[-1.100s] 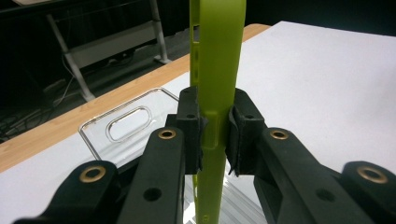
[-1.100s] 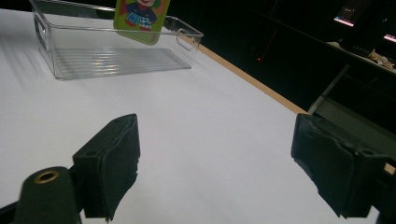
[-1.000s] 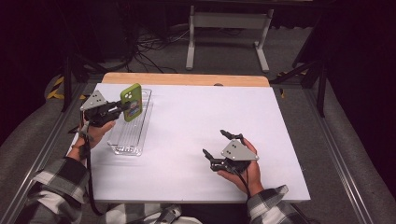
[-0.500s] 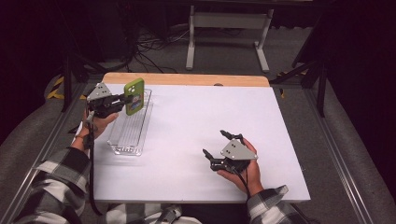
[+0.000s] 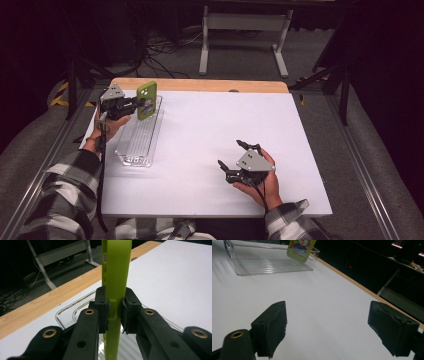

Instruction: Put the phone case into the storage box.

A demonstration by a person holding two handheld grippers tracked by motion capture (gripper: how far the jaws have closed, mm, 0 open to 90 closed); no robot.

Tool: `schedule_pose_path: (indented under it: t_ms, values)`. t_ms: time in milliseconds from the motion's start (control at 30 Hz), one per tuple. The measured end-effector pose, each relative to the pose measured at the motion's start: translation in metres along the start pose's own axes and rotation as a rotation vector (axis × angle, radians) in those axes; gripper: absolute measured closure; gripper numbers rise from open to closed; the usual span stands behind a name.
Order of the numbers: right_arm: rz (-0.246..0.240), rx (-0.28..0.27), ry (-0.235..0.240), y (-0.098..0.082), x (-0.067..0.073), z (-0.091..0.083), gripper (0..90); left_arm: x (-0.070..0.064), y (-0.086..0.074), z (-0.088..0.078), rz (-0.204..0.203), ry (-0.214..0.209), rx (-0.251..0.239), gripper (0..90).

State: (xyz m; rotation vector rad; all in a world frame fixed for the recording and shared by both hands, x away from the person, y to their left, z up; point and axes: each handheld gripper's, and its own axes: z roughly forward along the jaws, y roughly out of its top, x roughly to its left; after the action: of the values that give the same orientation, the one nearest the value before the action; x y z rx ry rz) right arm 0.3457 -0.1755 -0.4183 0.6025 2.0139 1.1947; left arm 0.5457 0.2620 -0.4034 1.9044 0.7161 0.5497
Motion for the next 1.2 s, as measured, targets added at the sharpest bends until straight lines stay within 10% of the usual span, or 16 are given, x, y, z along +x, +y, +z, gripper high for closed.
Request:
schedule_pose_path:
  t_ms: [467,1200]
  values:
    - [-0.011,0.01,0.002,-0.001,0.001,0.001,17.1,0.009,-0.002,0.016,-0.013,-0.012,0.004,77.3]
    - [-0.038,0.017,0.016,0.0,0.005,0.003,17.1,0.02,-0.008,0.02,-0.036,0.171,0.059,62.9]
